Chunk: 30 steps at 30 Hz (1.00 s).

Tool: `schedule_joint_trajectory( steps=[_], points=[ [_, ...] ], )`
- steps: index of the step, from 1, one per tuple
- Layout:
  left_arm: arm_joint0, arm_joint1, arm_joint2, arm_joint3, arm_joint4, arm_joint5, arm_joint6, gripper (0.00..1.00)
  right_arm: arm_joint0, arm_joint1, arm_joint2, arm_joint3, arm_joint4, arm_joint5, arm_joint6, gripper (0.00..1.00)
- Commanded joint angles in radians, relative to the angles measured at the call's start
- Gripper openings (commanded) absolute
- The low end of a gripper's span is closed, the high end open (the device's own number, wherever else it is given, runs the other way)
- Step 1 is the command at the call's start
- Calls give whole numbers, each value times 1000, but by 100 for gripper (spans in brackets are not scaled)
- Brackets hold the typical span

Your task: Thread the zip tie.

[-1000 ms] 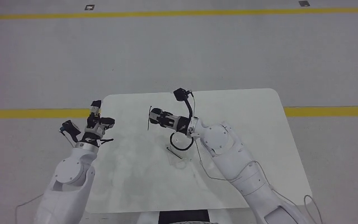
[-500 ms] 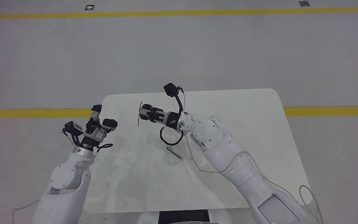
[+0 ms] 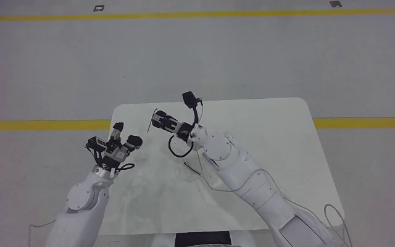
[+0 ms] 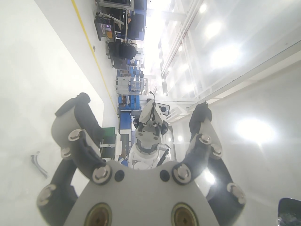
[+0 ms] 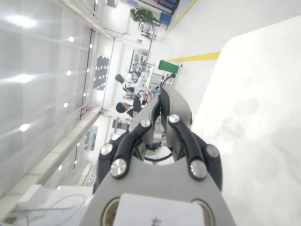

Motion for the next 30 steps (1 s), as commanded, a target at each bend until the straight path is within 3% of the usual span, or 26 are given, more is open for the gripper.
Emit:
schedule_joint_trajectory(
  steps=[1, 10, 16, 19, 30],
  points=[
    [-2, 0, -3, -3, 9, 0, -4, 100, 2, -2, -4, 4, -2, 7, -5, 0],
    [-4, -3, 16, -6, 10, 0, -13, 100, -11, -4, -13, -4, -1, 23, -11, 0],
    [-13, -11, 23, -15, 69, 0, -25, 100, -5, -22, -40, 7, 31, 111, -40, 0],
    [-21, -22, 23, -15, 102, 0, -23, 100, -2, -34, -47, 27, 77, 180, -50, 0],
    [-27, -27, 34, -17, 103, 11, -27, 100, -9, -35, -52, 24, 61, 185, -65, 0]
  ],
)
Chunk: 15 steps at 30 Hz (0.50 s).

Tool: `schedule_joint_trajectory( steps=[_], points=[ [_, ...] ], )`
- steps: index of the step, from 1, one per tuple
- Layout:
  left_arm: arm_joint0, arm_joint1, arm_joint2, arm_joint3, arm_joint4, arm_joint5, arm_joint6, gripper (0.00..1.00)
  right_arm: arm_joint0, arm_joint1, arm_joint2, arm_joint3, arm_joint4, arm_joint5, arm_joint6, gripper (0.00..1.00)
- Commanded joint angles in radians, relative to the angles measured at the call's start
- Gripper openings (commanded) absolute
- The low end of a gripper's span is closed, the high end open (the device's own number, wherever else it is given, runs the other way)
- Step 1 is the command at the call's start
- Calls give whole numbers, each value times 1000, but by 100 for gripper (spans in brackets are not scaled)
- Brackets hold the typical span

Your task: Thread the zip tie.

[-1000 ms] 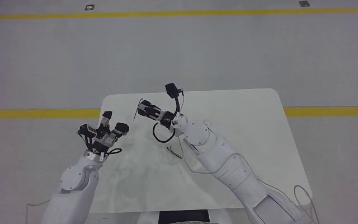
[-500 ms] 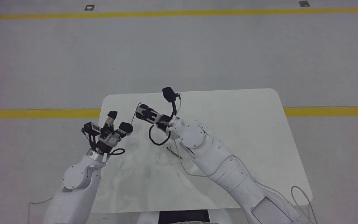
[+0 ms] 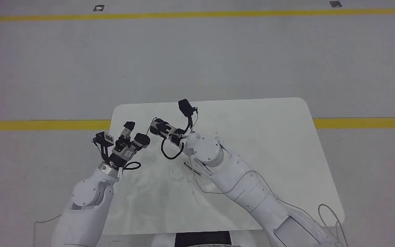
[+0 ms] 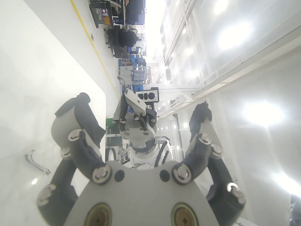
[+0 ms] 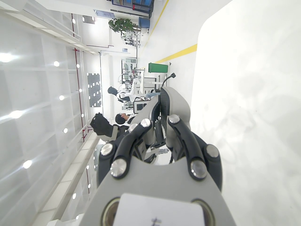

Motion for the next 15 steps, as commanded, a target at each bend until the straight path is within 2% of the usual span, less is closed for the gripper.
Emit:
schedule_joint_trajectory(
  steps=[1, 5, 11, 15],
  points=[
    [-1, -1, 9, 1, -3, 6, 2, 100, -10, 1, -4, -10, -17, 8, -6, 0],
    [-2, -2, 19, -2, -1, -4, 2, 100, -20, -1, -10, -29, -37, 32, -15, 0],
    [-2, -2, 19, -2, -1, -4, 2, 100, -21, -1, -11, -30, -40, 33, -16, 0],
    [-6, -2, 22, 0, 3, 8, 24, 100, -34, 1, -11, -42, -73, 44, -32, 0]
  ],
)
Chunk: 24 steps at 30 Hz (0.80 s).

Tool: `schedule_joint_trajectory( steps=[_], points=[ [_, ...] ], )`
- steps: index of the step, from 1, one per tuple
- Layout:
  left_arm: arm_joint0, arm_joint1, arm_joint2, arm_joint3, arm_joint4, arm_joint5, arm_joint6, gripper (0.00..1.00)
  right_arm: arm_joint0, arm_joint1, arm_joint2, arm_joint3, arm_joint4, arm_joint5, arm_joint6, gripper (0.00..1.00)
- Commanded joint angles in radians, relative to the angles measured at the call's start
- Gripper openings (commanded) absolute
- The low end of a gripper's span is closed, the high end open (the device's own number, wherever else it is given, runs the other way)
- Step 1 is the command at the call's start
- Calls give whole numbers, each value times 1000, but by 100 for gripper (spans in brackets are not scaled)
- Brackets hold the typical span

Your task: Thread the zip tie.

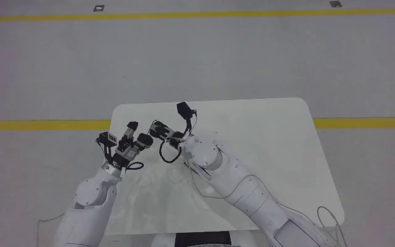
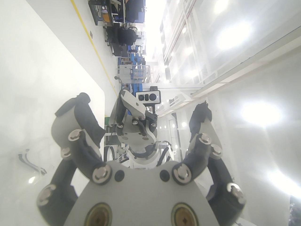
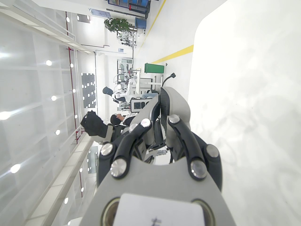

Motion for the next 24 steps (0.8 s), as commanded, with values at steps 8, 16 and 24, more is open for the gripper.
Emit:
schedule_joint_trajectory(
  steps=[8, 16, 24],
  points=[
    [6, 3, -3, 4, -3, 2, -5, 100, -25, 5, 14, -49, -56, 35, -18, 0],
    [5, 6, -4, 8, -4, 10, -13, 67, -35, 2, 17, -69, -76, 55, -29, 0],
    [4, 8, -1, 15, -13, 10, -24, 53, -37, -3, 18, -68, -79, 52, -36, 0]
  ],
)
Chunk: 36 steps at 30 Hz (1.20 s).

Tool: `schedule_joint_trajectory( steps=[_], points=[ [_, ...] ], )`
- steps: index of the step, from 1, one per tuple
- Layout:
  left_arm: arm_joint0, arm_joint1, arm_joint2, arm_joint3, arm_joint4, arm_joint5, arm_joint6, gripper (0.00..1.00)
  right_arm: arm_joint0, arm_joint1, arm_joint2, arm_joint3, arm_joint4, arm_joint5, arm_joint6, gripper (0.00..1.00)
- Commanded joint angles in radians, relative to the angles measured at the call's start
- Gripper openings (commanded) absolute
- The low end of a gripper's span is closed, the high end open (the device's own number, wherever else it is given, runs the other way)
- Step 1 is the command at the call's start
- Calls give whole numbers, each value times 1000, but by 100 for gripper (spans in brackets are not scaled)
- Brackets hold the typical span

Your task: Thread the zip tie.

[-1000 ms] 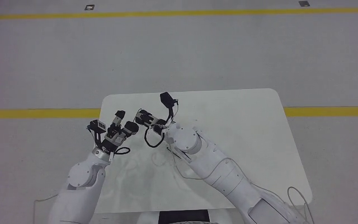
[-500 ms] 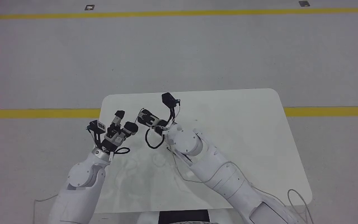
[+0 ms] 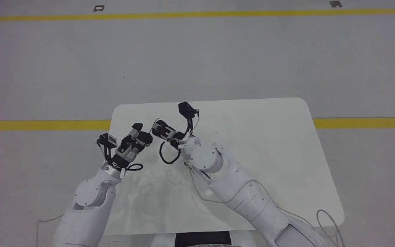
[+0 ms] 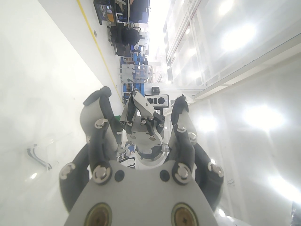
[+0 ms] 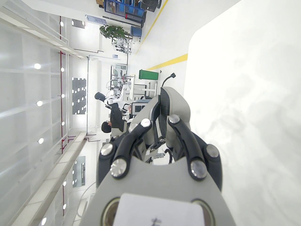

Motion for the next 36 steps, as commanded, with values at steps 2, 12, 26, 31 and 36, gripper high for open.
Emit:
schedule_joint_trajectory(
  steps=[2, 12, 26, 31, 36],
  points=[
    [0, 1, 2, 2, -2, 0, -5, 50, -2, -2, 0, -1, -1, -5, -4, 0],
    [-2, 3, 5, 7, -4, -1, -7, 40, -2, -8, 1, 2, -9, -4, 1, 0],
    [-11, 6, 13, 17, -1, 0, -5, 27, -3, -13, 7, 6, -29, 0, 4, 0],
    [-13, 7, 15, 19, -3, -1, -6, 24, -6, -15, 13, 7, -32, 2, -3, 0],
    [-16, 8, 19, 20, -6, 2, -8, 16, -8, -17, 17, 8, -35, 9, -7, 0]
  ],
)
